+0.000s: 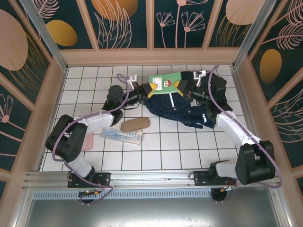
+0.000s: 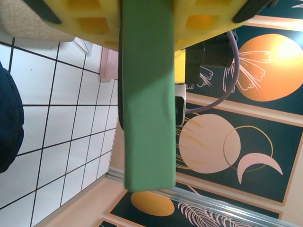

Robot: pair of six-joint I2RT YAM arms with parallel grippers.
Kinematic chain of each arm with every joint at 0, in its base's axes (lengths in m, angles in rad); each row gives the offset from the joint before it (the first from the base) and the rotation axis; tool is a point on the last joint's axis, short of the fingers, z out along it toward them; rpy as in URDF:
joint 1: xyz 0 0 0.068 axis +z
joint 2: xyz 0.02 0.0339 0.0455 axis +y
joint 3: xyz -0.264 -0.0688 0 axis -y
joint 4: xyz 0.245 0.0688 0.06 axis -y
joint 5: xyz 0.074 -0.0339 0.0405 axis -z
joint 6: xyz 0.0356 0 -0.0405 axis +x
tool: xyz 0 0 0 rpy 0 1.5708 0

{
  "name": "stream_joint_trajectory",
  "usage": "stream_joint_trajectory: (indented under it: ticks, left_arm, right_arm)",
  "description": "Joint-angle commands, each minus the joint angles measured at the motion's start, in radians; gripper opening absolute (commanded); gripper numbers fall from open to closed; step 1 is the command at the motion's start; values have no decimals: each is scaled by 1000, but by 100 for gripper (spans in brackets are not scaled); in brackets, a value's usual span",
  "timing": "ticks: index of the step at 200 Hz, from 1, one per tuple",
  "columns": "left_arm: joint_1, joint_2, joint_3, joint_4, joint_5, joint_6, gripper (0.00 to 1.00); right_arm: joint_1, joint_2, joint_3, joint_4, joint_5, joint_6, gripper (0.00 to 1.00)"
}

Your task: Pack books, pencil case, and school supplies into a backpack

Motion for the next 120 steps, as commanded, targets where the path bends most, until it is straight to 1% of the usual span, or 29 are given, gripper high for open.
stream_joint_trajectory:
  ticks: [1,15,33,47,72,95,120]
  left_arm:
    - [31,-32,20,-3,14,32,0]
    - [64,-50,1,-26,12,41,0]
    - [116,-84,-25,-85,6,70,0]
    - [160,-114,-47,-137,-1,95,0]
    - [242,-190,-70,-304,-36,184,0]
    - [309,-265,-69,-490,-95,284,0]
    - [360,-332,-74,-632,-159,367,0]
  right_arm:
    - [0,10,79,-112,13,-133,53]
    - [7,21,122,-252,75,-228,55]
    - [27,44,170,-373,162,-313,57]
    - [61,77,213,-469,244,-383,58]
    - [148,185,320,-639,423,-498,59]
    - [238,301,412,-740,606,-580,59]
    - [297,418,500,-794,740,-625,57]
